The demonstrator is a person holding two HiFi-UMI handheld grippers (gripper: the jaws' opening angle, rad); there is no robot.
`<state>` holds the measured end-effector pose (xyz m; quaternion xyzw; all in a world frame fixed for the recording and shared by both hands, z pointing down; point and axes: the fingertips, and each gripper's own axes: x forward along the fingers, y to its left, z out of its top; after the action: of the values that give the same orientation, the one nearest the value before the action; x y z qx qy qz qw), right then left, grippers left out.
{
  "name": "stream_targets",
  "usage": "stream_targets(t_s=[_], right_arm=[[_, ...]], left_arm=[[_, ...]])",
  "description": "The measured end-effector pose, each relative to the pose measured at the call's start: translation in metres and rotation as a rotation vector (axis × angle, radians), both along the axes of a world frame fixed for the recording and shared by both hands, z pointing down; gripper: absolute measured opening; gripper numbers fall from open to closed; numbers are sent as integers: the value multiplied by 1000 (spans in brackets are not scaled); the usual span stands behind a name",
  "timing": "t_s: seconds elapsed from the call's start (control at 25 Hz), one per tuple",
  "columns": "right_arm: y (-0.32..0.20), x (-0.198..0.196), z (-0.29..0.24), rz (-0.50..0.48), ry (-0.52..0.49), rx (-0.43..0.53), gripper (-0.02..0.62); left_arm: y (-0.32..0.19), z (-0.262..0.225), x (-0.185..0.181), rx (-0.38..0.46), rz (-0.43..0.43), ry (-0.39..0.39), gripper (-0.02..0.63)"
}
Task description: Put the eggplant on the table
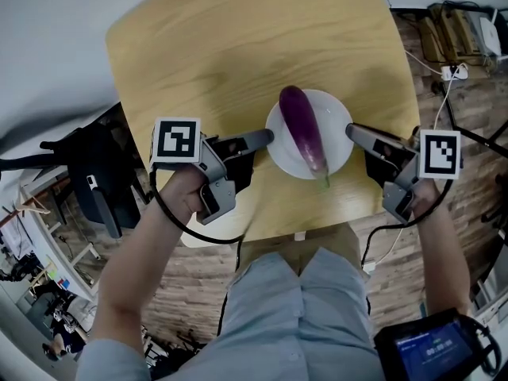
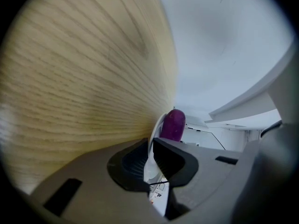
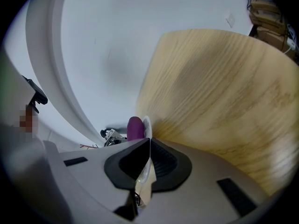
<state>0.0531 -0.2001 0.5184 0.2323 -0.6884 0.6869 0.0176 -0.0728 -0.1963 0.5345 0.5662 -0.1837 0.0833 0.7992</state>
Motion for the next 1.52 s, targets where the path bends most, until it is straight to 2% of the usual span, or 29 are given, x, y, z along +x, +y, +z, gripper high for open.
stream_targets(t_s=[0.56,1.0,1.24,1.52], right_arm=[[-2,0,12,1,38,-8,11],[-3,-2,13,-7,44,-13,11],[-6,-5,13,-5,47,-21,11],[-10,-9,12,-15,64,-9,11]], left_arm=[[-1,5,-1,-43,1,-39,26],[-1,10,-3,-53,41,-119,39],[-6,2,0,-5,91,-168,131],[-8,0,-5,66,155,-252,143]])
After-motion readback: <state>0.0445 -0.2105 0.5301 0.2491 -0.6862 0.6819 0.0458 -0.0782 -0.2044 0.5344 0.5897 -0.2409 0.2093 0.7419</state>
